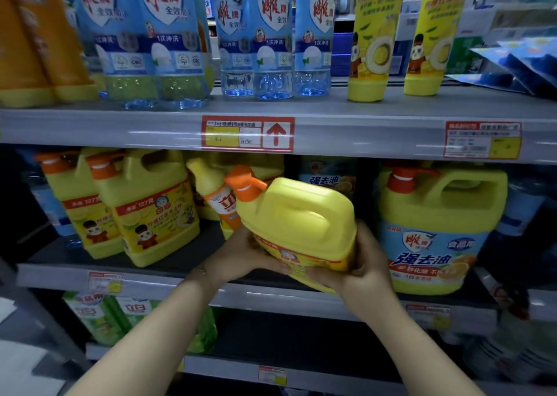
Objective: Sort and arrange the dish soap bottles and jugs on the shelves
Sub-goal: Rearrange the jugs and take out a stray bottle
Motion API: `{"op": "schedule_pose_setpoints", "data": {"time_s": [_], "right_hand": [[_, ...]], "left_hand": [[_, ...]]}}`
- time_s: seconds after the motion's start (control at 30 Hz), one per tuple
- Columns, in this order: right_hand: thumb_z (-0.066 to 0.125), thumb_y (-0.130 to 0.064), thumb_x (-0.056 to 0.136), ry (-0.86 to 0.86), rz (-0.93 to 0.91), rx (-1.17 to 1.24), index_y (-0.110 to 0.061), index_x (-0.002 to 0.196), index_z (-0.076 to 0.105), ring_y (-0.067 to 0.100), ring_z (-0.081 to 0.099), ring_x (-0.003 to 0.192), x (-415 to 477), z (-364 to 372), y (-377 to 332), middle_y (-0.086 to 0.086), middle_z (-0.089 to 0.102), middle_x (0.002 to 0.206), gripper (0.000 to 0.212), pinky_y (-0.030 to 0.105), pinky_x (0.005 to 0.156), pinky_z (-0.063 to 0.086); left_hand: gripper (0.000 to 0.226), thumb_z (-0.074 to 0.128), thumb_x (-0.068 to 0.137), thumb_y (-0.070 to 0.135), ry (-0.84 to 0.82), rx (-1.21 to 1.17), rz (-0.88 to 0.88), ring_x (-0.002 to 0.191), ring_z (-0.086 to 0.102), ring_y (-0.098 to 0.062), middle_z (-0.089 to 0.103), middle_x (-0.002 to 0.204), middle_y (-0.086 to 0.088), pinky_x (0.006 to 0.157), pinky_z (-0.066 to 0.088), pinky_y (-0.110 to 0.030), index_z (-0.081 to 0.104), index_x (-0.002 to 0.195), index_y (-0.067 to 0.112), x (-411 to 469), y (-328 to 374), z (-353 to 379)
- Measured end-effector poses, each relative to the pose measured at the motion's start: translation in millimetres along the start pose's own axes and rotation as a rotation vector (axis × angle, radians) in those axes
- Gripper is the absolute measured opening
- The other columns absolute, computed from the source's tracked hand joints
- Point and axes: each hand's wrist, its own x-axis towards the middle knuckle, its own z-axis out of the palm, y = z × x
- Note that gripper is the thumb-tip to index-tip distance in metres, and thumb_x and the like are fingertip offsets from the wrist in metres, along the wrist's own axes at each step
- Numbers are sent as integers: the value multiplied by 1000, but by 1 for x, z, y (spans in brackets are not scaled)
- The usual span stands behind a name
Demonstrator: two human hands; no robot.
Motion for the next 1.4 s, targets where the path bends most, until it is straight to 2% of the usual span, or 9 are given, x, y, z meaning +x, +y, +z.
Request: {"op": "schedule_pose_setpoints", "data": {"time_s": [0.1,0.23,0.37,0.5,0.63,0.77,0.93,1.1,1.4], "right_hand": [[86,-32,45,-58,-12,41,-51,106,58,0,62,99,5,2,-5,-20,66,107,70,16,76,52],[90,-19,46,-110,76,92,-53,107,57,3,63,100,8,25,8,-19,67,108,77,23,75,56],[87,-15,51,-38,98,196,-42,111,59,16,67,101,10,46,21,-6,69,111,72,34,74,57],[92,-14,49,-41,92,191,-43,110,60,14,68,98,15,50,18,-7,70,109,75,30,69,58],[87,-25,44,-59,85,125,-47,104,60,11,68,96,18,46,8,-9,70,106,69,34,71,57],[85,-31,36,-53,115,68,-58,94,60,-3,66,87,17,44,-1,-23,69,97,69,12,60,53],[86,-31,35,-42,122,21,-54,95,61,2,67,89,17,39,-9,-19,70,99,69,20,65,56],[89,-30,36,-98,95,26,-52,101,62,5,67,93,24,47,-19,-16,70,103,74,19,64,56],[92,-34,37,-243,74,124,-44,108,61,17,66,101,38,156,-39,-5,70,108,78,38,75,59]], "left_hand": [[80,90,55,-2,25,31,61,105,63,4,69,111,22,81,52,-12,57,117,36,-13,2,-7],[94,93,41,48,176,241,49,117,53,-1,58,120,31,89,47,-11,50,124,39,-36,-4,-29],[112,42,55,95,313,1097,-37,129,32,-22,37,137,4,104,32,-34,32,145,30,-55,-37,-62],[97,14,77,85,284,1383,-82,127,36,-25,41,141,-1,102,28,-37,30,148,21,-48,-56,-67],[72,42,90,60,256,1345,-32,124,34,-25,40,136,-3,98,23,-35,27,149,21,-38,-55,-63],[53,51,93,25,118,1046,-12,127,35,-32,40,142,-12,100,24,-33,40,143,13,-26,-52,-43],[27,50,90,-7,9,666,-104,115,48,-37,44,135,-36,87,42,-15,53,110,-26,-28,-20,-38],[72,83,70,15,-98,234,-13,119,56,-2,61,124,17,99,48,-28,46,126,41,-34,-21,-65],[81,90,57,-1,194,-1,-51,96,62,13,68,101,28,73,51,-9,48,114,39,-97,-8,-155]]}}
